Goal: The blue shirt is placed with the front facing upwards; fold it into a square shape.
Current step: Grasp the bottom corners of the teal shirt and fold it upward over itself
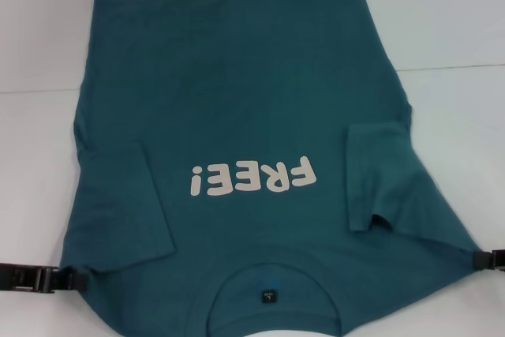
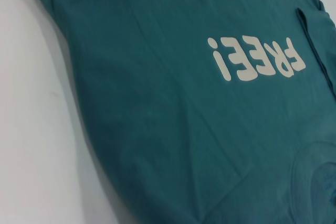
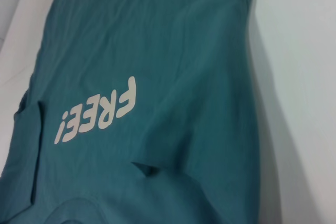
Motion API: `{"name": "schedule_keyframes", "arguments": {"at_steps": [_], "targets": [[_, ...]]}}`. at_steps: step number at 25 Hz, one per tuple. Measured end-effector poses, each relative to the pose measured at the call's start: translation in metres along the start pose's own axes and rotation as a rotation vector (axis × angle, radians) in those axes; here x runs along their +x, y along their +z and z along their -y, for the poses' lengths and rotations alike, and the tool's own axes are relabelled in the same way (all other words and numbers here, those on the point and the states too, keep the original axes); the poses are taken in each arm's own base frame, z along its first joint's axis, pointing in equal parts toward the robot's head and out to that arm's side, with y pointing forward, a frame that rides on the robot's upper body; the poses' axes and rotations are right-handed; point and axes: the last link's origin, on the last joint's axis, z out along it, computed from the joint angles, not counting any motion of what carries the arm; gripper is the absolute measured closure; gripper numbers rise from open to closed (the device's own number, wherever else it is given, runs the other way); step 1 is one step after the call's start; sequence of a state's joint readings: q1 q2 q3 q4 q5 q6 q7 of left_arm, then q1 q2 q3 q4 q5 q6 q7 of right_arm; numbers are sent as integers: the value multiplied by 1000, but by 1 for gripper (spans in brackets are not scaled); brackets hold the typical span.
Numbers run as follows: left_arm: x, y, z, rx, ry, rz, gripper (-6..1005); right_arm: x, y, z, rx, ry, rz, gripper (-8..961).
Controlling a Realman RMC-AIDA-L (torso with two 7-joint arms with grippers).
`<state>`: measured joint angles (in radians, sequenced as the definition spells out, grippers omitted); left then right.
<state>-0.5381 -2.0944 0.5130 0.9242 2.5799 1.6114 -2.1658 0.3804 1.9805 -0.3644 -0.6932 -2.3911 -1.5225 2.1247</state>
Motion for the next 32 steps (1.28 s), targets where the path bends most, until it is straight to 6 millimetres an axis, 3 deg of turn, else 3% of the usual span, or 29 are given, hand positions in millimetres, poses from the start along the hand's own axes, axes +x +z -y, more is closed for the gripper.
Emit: {"name": "schedule_keyframes", "arguments": {"at_steps": [11,23,32], "targets": [[-9,-10,1,-18,-10,31,972,24,-14,3,-54,-21,-1,919],[-38,-26,6,-52,-69,43,971,48,-33,12,-57,9,-17,918],[-34,-22,3,-72,-51,30,970,41,-29,9,-71,-12,1,918]]}}
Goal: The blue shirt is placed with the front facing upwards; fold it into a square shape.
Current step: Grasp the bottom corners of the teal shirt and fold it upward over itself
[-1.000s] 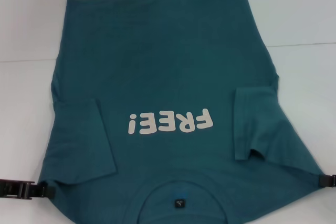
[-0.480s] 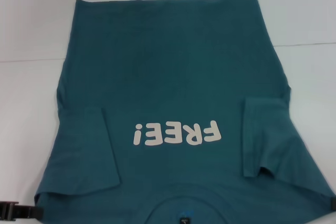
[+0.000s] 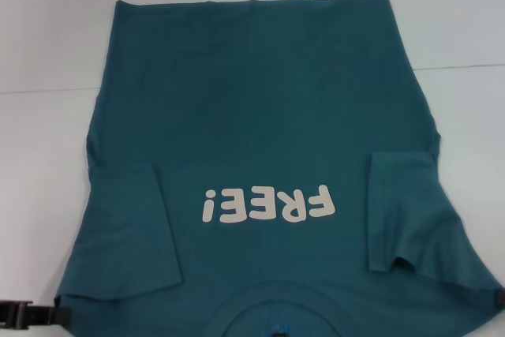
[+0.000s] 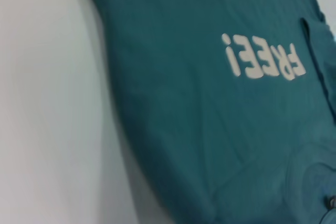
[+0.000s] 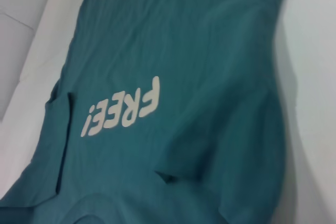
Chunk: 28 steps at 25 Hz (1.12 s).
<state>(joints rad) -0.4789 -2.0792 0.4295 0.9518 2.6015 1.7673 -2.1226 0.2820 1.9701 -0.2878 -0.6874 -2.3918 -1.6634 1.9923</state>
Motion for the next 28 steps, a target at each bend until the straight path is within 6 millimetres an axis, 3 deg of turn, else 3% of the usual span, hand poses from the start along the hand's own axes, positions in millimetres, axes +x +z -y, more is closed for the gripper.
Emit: {"name": "schedule_keyframes", "arguments": {"at_steps": [9,21,28], "targets": [[43,4,-12,-68,57,-139,970,-31,20,-14,-33,-78,63,919],[133,16,-25,-44,110,-394,971,-93,64,-35,-35,-174,210,918],[173,17,-27,10,125,-543,970,-133,87,-46,29,-227,310,918]]}}
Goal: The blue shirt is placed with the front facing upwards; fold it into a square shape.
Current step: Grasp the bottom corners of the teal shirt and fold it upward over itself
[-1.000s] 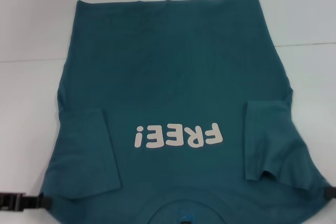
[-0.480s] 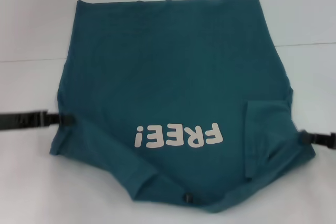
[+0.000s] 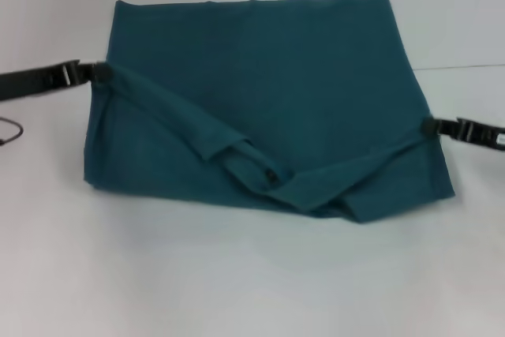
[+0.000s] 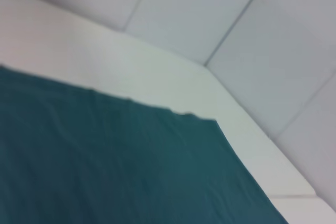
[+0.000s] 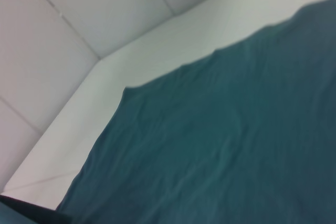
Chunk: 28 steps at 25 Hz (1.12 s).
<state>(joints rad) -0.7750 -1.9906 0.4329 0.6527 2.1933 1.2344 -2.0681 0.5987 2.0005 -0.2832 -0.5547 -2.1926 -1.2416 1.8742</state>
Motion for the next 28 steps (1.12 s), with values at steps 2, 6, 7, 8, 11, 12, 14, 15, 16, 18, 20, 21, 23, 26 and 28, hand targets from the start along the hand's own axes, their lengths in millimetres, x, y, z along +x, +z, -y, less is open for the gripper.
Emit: {"name": "schedule_keyframes", "arguments": {"at_steps": [2,6,7,8,11,12,14,15,16,18,20,21,23,26,28], "targets": [[5,8,-1,12,10,-17,970,-8,8,-2,14,-17,23,919],[13,24,-4,47,26,-50,970,-25,22,-5,51,-47,72,919],[14,28,-5,52,27,-57,971,-29,26,-6,66,-56,83,919],[16,32,-6,57,32,-69,971,-33,29,-7,75,-64,90,919],[21,38,-7,75,26,-104,971,-44,38,-10,112,-87,110,919],[22,39,-7,81,22,-115,971,-47,42,-11,122,-93,115,919],[24,42,-8,86,16,-129,971,-51,49,-12,143,-102,116,919],[24,44,-8,90,13,-136,971,-53,52,-12,154,-106,115,918],[25,46,-8,96,13,-143,971,-54,55,-13,163,-112,112,918],[27,48,-7,108,12,-156,970,-58,60,-15,179,-130,109,918],[30,51,-9,110,15,-163,970,-62,64,-17,185,-143,112,919],[32,53,-11,110,18,-166,970,-64,65,-19,185,-146,115,919],[36,55,-13,116,23,-174,970,-68,67,-21,181,-149,119,918],[40,57,-15,117,28,-182,970,-74,67,-22,183,-151,131,918],[43,58,-17,115,32,-188,970,-78,67,-23,182,-153,140,918]]}}
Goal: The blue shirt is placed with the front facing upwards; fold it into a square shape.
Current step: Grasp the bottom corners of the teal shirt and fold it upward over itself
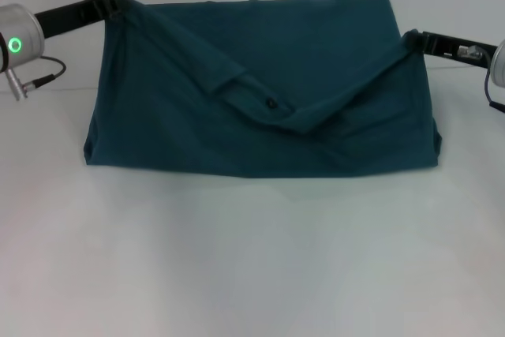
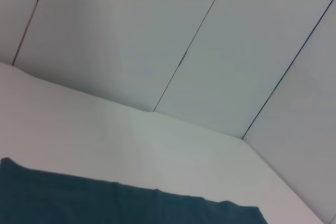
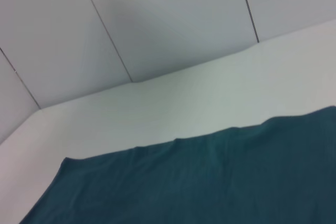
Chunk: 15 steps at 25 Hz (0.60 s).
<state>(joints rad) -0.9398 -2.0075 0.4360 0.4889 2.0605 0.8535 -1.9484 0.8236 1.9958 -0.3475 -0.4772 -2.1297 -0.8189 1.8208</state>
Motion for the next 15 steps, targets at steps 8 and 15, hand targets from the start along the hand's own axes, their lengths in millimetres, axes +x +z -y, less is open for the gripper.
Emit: {"name": "schedule_keyframes", "arguments": {"at_steps": [8,15], "targets": [[-7,2,3,28,-8,-4,970,4,2,2,14,15,-8,919],[-27,4,7,54,-16,10,971,15,3,5,37,23,-21,919]]}}
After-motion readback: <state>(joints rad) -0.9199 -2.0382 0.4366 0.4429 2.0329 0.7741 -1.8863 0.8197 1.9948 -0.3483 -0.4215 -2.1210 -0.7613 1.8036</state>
